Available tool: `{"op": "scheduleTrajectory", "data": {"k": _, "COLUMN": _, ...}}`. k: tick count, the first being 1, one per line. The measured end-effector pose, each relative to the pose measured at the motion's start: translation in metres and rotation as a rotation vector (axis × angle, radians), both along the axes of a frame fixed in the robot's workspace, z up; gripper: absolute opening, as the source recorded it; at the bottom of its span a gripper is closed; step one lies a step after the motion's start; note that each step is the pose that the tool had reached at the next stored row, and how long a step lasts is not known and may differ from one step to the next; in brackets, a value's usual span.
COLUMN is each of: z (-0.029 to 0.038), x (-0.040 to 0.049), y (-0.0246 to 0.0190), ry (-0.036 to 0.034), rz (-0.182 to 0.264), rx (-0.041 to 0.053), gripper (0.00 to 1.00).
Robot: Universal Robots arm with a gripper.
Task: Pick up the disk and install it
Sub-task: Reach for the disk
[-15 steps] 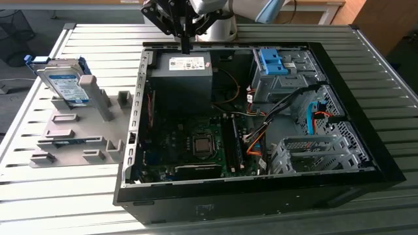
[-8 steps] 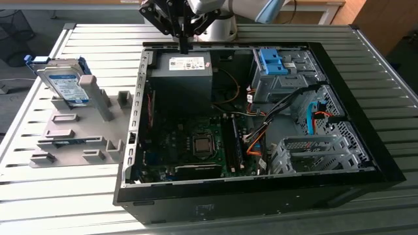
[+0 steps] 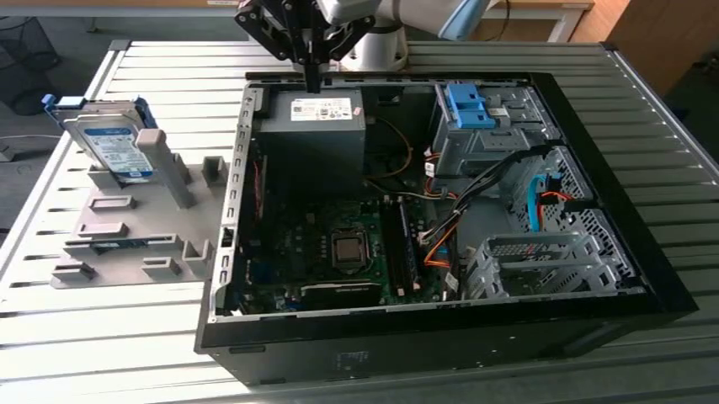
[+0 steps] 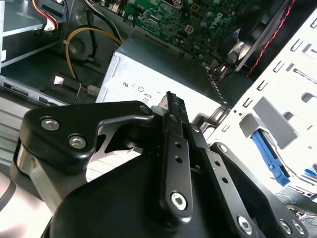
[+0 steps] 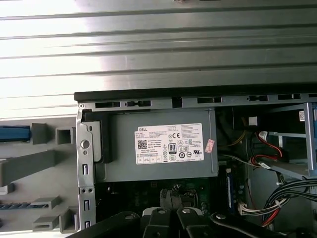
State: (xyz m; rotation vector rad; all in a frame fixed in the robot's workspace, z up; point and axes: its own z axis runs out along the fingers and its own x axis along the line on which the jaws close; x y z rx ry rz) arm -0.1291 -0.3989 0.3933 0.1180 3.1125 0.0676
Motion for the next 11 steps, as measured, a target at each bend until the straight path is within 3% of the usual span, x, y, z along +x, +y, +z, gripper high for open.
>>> {"op": "scheduleTrajectory", "data": {"k": 11, "z": -0.0002, "x": -0.0033, "y": 0.0000, "ry": 0.0000, "rz": 0.000, "rx": 0.0000, "gripper": 0.11}}
